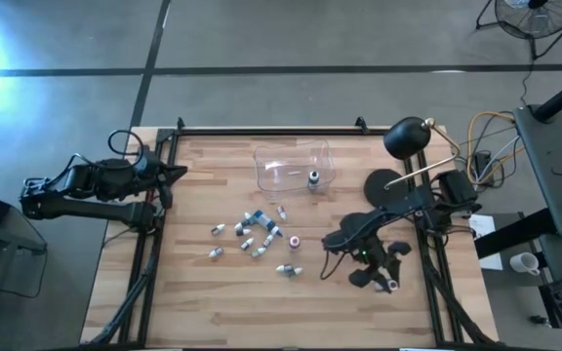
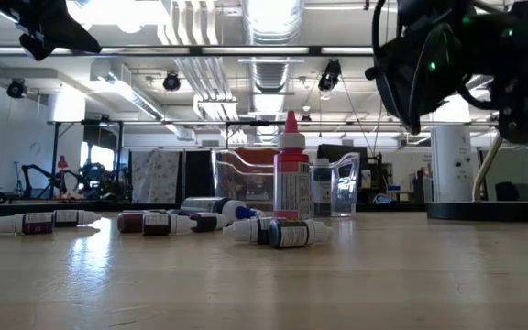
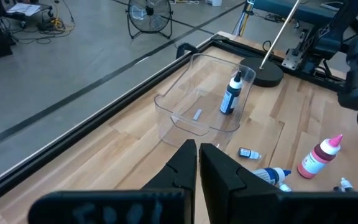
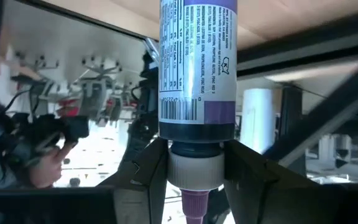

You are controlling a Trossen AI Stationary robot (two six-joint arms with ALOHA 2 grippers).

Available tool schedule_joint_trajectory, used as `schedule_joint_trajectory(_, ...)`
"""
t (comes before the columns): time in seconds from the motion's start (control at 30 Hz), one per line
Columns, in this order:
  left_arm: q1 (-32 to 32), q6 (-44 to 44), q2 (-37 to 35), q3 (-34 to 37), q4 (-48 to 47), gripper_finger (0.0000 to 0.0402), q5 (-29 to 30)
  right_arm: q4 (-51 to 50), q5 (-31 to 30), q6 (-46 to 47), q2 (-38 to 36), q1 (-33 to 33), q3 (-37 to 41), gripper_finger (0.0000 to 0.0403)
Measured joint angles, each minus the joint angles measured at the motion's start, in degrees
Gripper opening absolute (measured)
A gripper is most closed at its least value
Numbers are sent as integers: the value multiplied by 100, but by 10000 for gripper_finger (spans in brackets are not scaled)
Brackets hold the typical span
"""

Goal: Pick & Place food coloring
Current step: Put the large purple food coloring bottle into the transparent bin

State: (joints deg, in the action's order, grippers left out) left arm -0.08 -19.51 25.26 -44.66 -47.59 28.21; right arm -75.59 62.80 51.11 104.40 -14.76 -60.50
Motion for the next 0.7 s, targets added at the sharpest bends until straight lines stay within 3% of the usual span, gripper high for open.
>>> schedule_joint_trajectory(0.17, -1, 20, 9, 0, 0, 0, 34, 816, 84, 382, 0, 0, 346, 118)
schedule_joint_trajectory(0.47, -2, 164, 9, 0, 0, 0, 44, 922, 282, 562, 1, 1, 615, 121)
schedule_joint_trajectory(0.7, 0, 184, 9, 0, 0, 0, 44, 949, 287, 782, 2, 2, 670, 159)
